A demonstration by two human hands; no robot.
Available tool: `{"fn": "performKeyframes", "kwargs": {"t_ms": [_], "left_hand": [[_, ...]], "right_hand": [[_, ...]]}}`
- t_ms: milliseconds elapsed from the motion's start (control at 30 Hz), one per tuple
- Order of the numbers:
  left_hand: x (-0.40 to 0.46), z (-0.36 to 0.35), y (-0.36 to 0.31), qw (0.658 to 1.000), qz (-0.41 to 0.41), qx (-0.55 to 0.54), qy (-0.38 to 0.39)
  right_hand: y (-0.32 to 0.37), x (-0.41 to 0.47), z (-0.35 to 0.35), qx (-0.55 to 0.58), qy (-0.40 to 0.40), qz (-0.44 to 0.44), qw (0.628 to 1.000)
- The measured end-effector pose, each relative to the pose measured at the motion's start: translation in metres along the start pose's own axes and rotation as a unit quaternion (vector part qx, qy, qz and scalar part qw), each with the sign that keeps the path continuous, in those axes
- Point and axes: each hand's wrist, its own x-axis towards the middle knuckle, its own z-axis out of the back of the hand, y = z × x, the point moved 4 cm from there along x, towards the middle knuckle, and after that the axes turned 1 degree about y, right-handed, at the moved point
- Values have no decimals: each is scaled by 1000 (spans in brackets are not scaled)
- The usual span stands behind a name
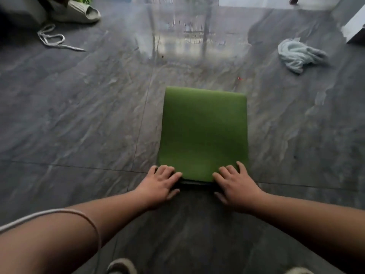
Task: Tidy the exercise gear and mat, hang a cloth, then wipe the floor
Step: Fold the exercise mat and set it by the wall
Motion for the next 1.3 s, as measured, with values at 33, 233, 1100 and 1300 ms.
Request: {"fn": "performKeyframes", "kwargs": {"t_ms": [33, 233, 1100, 1300], "left_hand": [[4, 8, 6, 997, 21, -44, -66], [37, 30, 53, 864, 299, -380, -142], [63, 53, 48, 857, 355, -369, -63], [133, 140, 50, 968, 128, -150, -153]], "right_hand": [[-8, 3, 7, 50, -34, -33, 998], [-81, 15, 16, 365, -115, -415, 825], [-105, 21, 30, 376, -143, -338, 851], [-127, 101, 85, 211, -128, -189, 951]]}}
